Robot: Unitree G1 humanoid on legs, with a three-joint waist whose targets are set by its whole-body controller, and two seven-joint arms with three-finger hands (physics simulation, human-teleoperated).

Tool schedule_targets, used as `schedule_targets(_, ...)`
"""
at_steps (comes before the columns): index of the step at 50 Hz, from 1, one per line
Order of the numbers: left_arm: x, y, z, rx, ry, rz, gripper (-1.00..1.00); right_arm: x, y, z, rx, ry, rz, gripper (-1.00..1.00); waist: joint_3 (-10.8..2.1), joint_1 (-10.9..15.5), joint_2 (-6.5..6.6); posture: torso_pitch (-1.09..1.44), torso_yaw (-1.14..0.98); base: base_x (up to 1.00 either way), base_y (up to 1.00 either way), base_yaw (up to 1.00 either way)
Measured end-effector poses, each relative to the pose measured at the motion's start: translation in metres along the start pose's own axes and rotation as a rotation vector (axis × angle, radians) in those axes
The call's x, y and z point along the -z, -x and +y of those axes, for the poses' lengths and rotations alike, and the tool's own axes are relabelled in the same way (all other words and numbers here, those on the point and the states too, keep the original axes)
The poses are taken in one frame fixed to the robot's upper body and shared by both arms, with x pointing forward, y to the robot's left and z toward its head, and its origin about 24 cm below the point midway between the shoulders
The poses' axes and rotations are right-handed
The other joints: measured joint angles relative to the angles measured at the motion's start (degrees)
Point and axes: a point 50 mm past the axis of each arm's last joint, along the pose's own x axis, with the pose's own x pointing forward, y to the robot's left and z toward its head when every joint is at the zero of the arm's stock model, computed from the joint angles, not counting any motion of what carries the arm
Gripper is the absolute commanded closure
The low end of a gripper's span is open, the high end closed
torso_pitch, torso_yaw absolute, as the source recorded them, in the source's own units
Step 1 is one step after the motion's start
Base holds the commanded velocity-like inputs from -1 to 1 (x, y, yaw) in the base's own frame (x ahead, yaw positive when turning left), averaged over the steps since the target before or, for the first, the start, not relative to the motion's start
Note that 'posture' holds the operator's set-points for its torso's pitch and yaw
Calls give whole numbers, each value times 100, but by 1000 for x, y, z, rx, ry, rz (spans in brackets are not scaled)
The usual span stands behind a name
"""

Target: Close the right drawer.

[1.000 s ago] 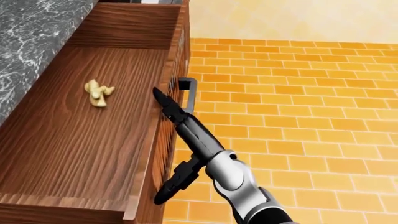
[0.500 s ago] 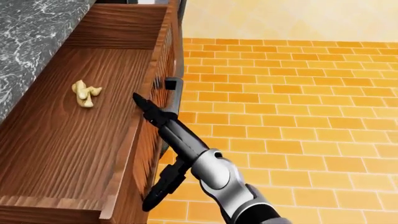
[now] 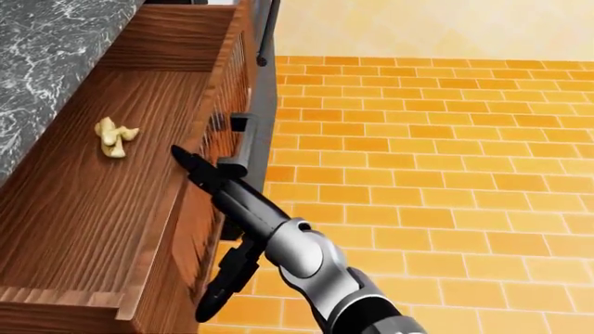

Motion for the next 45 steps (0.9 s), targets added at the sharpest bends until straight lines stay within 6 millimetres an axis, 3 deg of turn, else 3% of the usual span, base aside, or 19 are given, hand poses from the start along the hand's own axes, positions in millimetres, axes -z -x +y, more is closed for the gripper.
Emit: schedule_targets(45, 0, -1, 1, -3, 3, 0, -100, -19, -15, 12, -109, 40, 24, -100, 11, -21, 34, 0, 0, 0, 0, 0)
